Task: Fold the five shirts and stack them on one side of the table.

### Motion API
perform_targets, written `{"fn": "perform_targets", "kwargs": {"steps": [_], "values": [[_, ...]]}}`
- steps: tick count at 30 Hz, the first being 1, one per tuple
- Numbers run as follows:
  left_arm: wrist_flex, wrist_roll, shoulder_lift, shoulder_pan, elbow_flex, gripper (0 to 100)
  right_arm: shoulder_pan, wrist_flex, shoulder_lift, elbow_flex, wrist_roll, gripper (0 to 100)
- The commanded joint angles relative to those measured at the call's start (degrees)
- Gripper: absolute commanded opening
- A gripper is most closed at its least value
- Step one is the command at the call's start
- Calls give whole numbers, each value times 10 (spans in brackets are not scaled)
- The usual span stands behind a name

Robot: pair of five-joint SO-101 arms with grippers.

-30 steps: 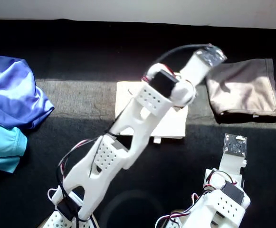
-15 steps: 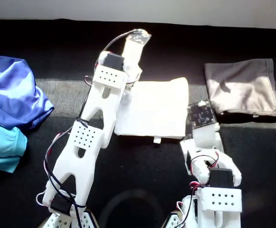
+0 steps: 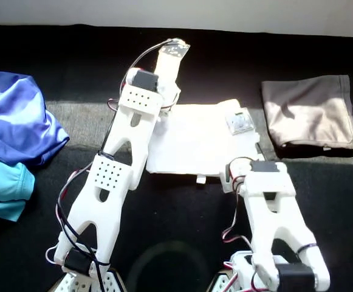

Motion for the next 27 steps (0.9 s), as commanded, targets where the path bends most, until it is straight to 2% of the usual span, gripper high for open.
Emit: {"fn": "perform_targets", "kwargs": {"steps": [1,6,15,22,27], "values": [[-12,0,17,-22,-2,9,1,-8,65,-36,-5,98],[-17,0,60,-47,-6,9,25,-7,87,-32,-5,95],[-11,2,28,-51,-5,9,93,35,85,-38,-4,95],[27,4,-66,-45,-6,9,74,133,-49,-95,-9,95],[88,4,-114,-21,-1,9,35,140,-132,-138,-10,94]]}}
